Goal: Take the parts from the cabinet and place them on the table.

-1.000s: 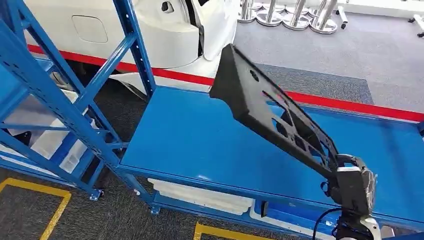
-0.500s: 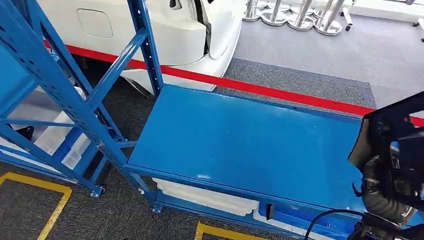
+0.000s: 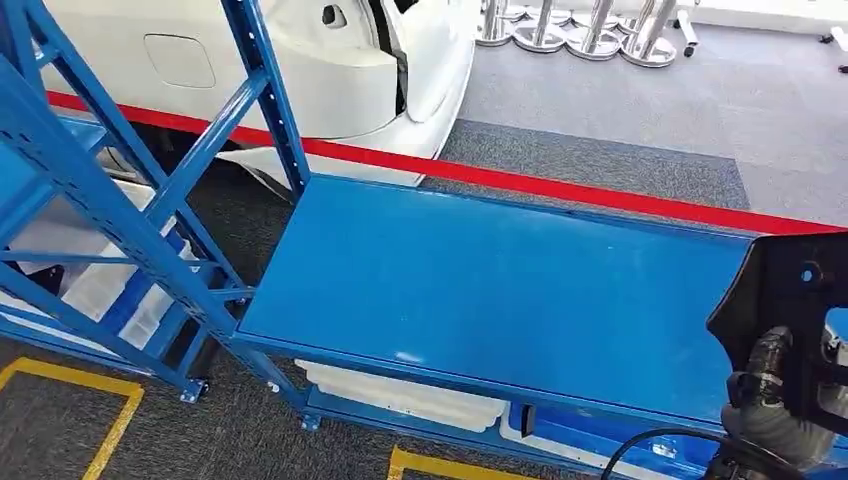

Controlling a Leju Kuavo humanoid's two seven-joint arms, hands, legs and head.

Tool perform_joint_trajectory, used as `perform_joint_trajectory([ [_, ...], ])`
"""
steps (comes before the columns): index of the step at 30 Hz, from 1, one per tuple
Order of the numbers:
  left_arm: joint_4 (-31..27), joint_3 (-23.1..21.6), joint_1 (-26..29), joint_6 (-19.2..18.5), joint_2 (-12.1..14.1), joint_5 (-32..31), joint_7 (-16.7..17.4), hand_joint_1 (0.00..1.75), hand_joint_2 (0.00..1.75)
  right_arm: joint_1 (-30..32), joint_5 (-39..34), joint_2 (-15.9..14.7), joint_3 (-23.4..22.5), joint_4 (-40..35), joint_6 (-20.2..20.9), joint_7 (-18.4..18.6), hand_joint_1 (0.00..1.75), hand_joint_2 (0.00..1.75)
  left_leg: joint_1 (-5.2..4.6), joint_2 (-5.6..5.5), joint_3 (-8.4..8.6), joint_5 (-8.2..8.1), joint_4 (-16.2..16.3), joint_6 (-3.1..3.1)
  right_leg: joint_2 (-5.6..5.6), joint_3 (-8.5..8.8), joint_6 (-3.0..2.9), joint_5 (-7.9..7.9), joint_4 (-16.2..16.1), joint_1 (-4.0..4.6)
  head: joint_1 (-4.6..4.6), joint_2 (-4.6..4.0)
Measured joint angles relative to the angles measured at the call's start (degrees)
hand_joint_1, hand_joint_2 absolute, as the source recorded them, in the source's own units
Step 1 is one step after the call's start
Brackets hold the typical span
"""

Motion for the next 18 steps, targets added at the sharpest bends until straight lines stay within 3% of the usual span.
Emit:
perform_joint_trajectory([
  [1,-0.02,0.0,-0.12,0.02,0.02,0.09,0.0,0.0,0.0,0.01,-0.24,0.02,-0.02,0.09,0.0,-0.15,1.75,1.75,-0.05,-0.16,0.25,-0.5,-0.87,0.52,0.17,-0.5,0.43,-0.56,1.1,0.44,0.11,0.0],
  [4,-0.02,0.0,-0.15,0.02,0.02,0.15,0.15,0.0,0.0,0.01,-0.28,0.2,0.11,0.44,0.0,-0.61,1.75,1.75,-0.43,-0.22,-0.21,-0.28,-0.63,1.54,0.15,-0.58,1.13,-0.2,0.59,0.11,0.18,0.0],
  [5,0.0,-0.02,-0.1,0.02,0.0,0.15,0.17,0.0,0.0,0.02,-0.19,0.2,0.13,0.55,0.0,-0.89,1.75,1.75,0.09,-0.12,-0.13,0.07,-0.96,2.1,0.18,-0.72,1.42,-0.43,0.82,0.1,0.11,0.0],
  [6,0.0,-0.02,-0.13,0.04,-0.11,0.15,0.15,0.0,0.0,0.08,-0.17,0.2,0.15,0.66,0.02,-1.16,1.75,1.75,0.12,-0.09,-0.16,0.18,-1.0,2.31,0.23,-1.28,1.8,-1.58,2.07,0.1,0.24,0.0],
  [7,-0.02,0.0,-0.17,0.11,-0.64,0.15,0.17,0.0,0.0,0.05,-0.15,0.17,0.15,0.79,0.02,-1.44,1.75,1.75,0.16,-0.08,-0.29,0.27,-1.0,2.54,0.26,-2.67,2.11,-3.63,5.34,-0.03,0.37,0.0],
  [9,-0.02,0.09,-0.21,0.15,-1.01,0.15,0.33,0.0,0.0,0.14,-0.09,0.22,0.31,1.16,0.09,-1.66,1.75,1.75,0.13,-0.09,-0.57,0.33,-1.0,2.67,0.3,-7.29,2.61,-8.1,15.15,-0.36,0.33,0.0],
  [10,0.0,0.15,-0.18,0.22,-1.31,0.17,0.42,0.0,0.0,0.27,0.02,0.22,0.48,1.47,0.11,-1.75,1.75,1.75,0.11,-0.1,-0.67,0.34,-0.99,2.67,0.29,-9.22,2.73,-9.26,19.11,-0.45,0.33,0.0],
  [11,0.0,0.22,-0.15,0.39,-1.44,0.24,0.52,0.0,0.0,0.38,0.22,0.22,0.61,1.75,0.15,-1.94,1.75,1.75,0.12,-0.1,-0.66,0.34,-0.99,2.66,0.29,-9.63,2.7,-8.95,19.81,-0.5,0.35,0.0],
  [12,0.0,0.26,-0.12,0.42,-1.53,0.24,0.59,0.0,0.0,0.41,0.46,0.22,0.72,1.97,0.18,-2.16,1.75,1.75,0.12,-0.15,-0.62,0.34,-0.99,2.66,0.29,-8.62,2.59,-7.18,17.66,-0.55,0.35,0.0],
  [13,0.0,0.28,-0.15,0.44,-1.55,0.24,0.61,0.0,0.0,0.4,0.61,0.2,0.81,2.14,0.22,-2.36,1.75,1.75,0.13,-0.2,-0.55,0.36,-0.99,2.62,0.29,-6.58,2.39,-4.8,13.4,-0.56,0.33,0.0],
  [15,-0.02,0.28,-0.24,0.41,-1.55,0.24,0.68,0.0,0.0,0.35,0.79,0.2,0.98,2.29,0.26,-2.45,1.75,1.75,0.13,-0.34,-0.38,0.39,-1.0,2.39,0.28,-1.2,1.63,-0.31,2.72,-0.5,0.35,0.0],
  [16,-0.02,0.28,-0.26,0.42,-1.55,0.24,0.7,0.0,0.0,0.22,1.05,0.17,1.09,2.38,0.3,-2.51,1.75,1.75,-0.2,-0.37,-0.55,0.32,-0.92,1.91,0.24,-0.38,1.54,-1.0,0.7,-0.18,0.35,0.0],
  [18,0.0,0.28,-0.25,0.46,-1.55,0.24,0.76,0.0,0.0,0.24,1.84,0.13,1.33,2.56,0.53,-2.6,1.75,1.75,0.05,-0.39,-0.62,0.51,-1.16,1.08,0.36,-0.73,1.12,-0.74,0.82,0.02,0.26,0.0],
])
